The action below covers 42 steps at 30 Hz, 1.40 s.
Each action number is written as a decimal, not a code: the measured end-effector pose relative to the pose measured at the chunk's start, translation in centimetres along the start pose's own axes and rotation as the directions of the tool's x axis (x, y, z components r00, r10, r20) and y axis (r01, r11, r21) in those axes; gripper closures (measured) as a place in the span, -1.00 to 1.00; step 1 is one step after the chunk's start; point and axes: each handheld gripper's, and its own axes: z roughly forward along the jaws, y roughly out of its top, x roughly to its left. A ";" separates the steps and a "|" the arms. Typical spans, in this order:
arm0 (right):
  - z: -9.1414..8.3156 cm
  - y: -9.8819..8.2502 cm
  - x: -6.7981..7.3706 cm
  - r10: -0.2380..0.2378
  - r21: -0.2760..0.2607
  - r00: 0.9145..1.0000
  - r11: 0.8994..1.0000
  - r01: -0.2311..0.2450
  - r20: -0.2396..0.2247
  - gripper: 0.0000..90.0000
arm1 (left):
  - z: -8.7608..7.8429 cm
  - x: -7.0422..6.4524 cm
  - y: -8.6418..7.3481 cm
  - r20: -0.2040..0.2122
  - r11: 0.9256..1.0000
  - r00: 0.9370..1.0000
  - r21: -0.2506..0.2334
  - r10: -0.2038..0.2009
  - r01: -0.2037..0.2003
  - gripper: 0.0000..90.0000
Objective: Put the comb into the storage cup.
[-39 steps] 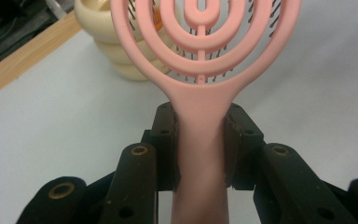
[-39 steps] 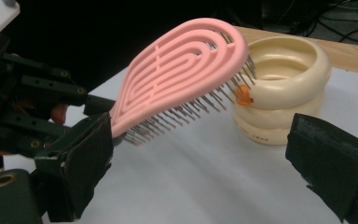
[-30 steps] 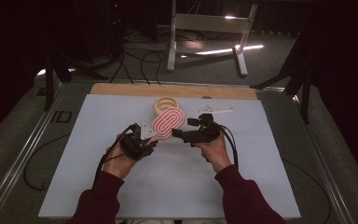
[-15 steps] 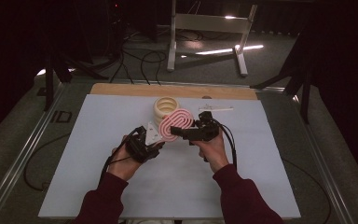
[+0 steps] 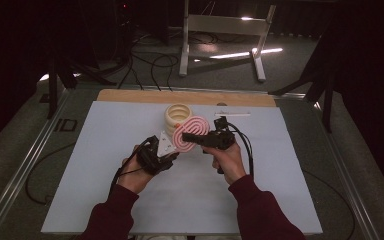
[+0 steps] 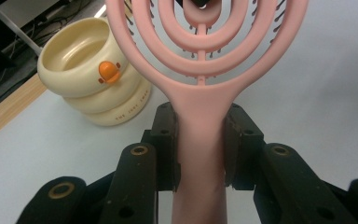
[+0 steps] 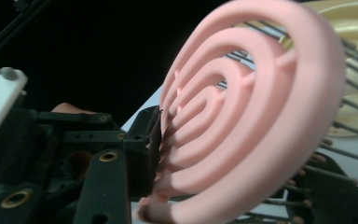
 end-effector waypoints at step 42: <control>0.5 0.1 1.3 -0.043 0.008 0.998 0.999 0.044 -0.039 0.42 | 0.0 0.3 -0.7 0.039 0.995 0.996 -0.063 -0.076 0.079 -0.33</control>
